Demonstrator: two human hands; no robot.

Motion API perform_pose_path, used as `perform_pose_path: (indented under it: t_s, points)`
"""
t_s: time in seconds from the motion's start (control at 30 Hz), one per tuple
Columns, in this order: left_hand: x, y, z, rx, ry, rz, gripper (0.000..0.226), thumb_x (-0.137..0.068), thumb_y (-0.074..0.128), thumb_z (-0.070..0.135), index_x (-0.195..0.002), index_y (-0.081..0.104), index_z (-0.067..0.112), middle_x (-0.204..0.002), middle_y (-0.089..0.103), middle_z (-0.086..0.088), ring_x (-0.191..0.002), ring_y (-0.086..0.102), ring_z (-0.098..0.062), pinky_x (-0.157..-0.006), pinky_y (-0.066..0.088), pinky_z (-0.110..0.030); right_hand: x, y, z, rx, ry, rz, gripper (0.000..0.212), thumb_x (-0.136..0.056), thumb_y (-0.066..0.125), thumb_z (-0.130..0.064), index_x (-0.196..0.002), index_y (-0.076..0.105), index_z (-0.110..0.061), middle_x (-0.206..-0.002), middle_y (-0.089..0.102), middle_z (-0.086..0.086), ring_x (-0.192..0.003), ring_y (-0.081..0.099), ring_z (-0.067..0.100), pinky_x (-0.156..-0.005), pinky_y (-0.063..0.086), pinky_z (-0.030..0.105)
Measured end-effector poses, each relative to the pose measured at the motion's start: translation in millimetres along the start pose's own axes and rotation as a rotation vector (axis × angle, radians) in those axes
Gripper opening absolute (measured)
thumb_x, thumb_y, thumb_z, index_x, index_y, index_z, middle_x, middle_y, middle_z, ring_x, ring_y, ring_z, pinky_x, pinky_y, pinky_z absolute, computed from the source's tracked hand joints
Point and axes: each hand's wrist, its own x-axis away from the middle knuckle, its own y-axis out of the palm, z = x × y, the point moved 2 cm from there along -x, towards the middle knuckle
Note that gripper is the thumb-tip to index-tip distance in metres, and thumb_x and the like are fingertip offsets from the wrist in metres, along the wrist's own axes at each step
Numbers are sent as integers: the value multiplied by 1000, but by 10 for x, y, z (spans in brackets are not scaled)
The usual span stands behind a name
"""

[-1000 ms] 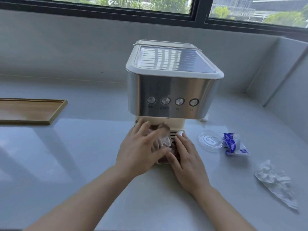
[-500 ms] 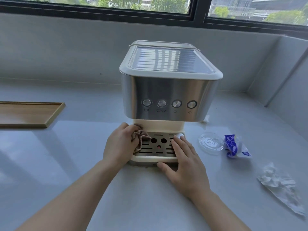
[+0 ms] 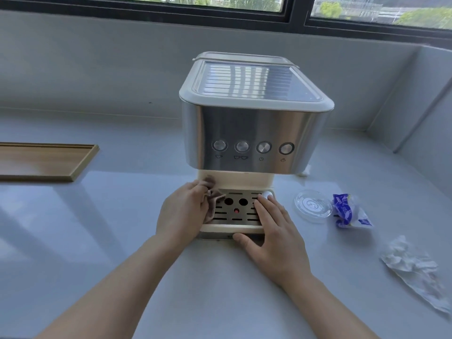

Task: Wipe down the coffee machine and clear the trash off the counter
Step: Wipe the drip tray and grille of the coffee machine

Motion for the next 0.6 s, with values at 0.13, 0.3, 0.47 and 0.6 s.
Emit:
perform_pose_path:
  t_s: [0.13,0.3,0.47,0.6]
  points:
    - [380,-35,-3,3,209,14,32,-96,36,27,-101,68,22,-119,64,16,-103,58,-4,-71,52,-25,-9,-2,-19,-21,7,12,90,-80,42,-77,-150,39,-21,-159,31,-11,-151,10,6,-121,26,38]
    - [81,47,-125,158,-15,46,19,-96,52,16,-101,69,22,-125,60,24,-104,56,7,-78,38,-12,2,0,-19,-15,1,25,88,-81,43,-76,-149,41,-20,-158,33,-10,-150,10,5,-120,28,38]
    - [343,115,-57,253,-113,160,17,-97,51,23,-102,63,34,-129,58,26,-114,55,-1,-80,40,-15,-4,-5,-27,-14,8,38,86,-81,45,-74,-147,43,-19,-157,36,-9,-150,13,7,-118,32,41]
    - [775,114,29,187,-99,197,19,-96,43,37,-110,56,39,-136,49,29,-109,51,8,-70,37,-10,4,-12,-25,-31,7,37,85,-82,46,-73,-147,42,-19,-157,36,-10,-150,11,6,-117,33,42]
